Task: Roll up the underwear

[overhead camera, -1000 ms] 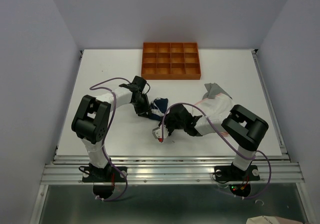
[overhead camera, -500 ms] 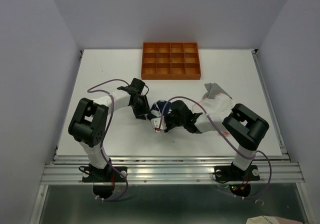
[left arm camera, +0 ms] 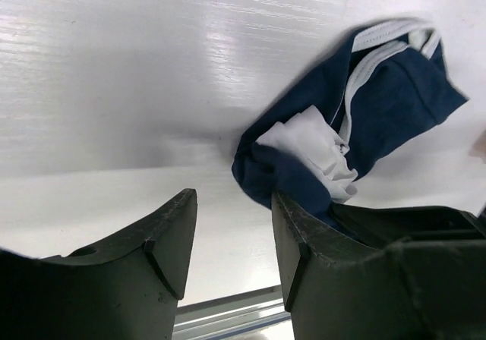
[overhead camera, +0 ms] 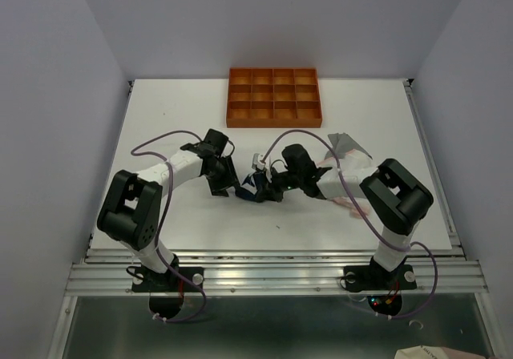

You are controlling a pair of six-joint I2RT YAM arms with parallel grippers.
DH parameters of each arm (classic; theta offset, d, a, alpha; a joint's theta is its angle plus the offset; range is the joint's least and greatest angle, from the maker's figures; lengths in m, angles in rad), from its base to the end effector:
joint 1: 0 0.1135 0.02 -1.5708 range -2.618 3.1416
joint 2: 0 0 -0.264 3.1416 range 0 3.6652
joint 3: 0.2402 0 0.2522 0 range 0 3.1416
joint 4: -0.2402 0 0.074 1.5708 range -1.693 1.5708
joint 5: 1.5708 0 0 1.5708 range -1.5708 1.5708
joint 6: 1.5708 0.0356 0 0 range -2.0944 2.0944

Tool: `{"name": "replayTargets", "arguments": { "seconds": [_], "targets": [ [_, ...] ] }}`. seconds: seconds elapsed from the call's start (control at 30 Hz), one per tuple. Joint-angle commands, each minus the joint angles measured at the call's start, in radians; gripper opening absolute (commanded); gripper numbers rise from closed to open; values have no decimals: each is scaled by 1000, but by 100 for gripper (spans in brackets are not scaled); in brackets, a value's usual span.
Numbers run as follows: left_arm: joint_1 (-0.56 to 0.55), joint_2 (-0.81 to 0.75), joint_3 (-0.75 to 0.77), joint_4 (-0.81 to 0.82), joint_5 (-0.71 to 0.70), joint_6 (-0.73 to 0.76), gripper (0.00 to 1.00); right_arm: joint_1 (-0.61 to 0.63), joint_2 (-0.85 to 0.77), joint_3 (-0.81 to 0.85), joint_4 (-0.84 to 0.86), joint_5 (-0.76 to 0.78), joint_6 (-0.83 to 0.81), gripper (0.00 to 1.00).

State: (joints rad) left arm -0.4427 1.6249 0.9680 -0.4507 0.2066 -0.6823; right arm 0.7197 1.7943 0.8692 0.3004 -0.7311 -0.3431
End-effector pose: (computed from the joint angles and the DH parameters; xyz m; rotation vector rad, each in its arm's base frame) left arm 0.2802 -0.1409 0.1777 -0.2664 2.7857 -0.5972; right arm 0.2516 0.2521 0.1526 -1.4491 1.6361 1.0119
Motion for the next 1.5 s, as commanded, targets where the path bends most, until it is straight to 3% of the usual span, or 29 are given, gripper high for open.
{"name": "replayTargets", "arguments": {
  "seconds": [0.0, 0.2, 0.43, 0.87, 1.23, 1.47],
  "targets": [
    [7, -91, -8, -36, -22, -11, 55, -38, 23, 37, 39, -119, 243, 1],
    [7, -119, -14, -23, -4, -8, 55, -49, 46, -24, 178, -108, 473, 1],
    [6, -123, -34, 17, 34, -3, 58, -82, 66, -196, 529, -56, 732, 1],
    [-10, -50, -61, 213, 152, -42, 65, -82, 96, -234, 565, -39, 741, 1],
    [-51, 24, -80, 213, 169, -60, 64, -82, 103, -230, 543, -36, 705, 1],
    [-65, 82, -78, 205, 120, -103, 52, -82, 100, -239, 560, -62, 684, 1]
  ]
}}
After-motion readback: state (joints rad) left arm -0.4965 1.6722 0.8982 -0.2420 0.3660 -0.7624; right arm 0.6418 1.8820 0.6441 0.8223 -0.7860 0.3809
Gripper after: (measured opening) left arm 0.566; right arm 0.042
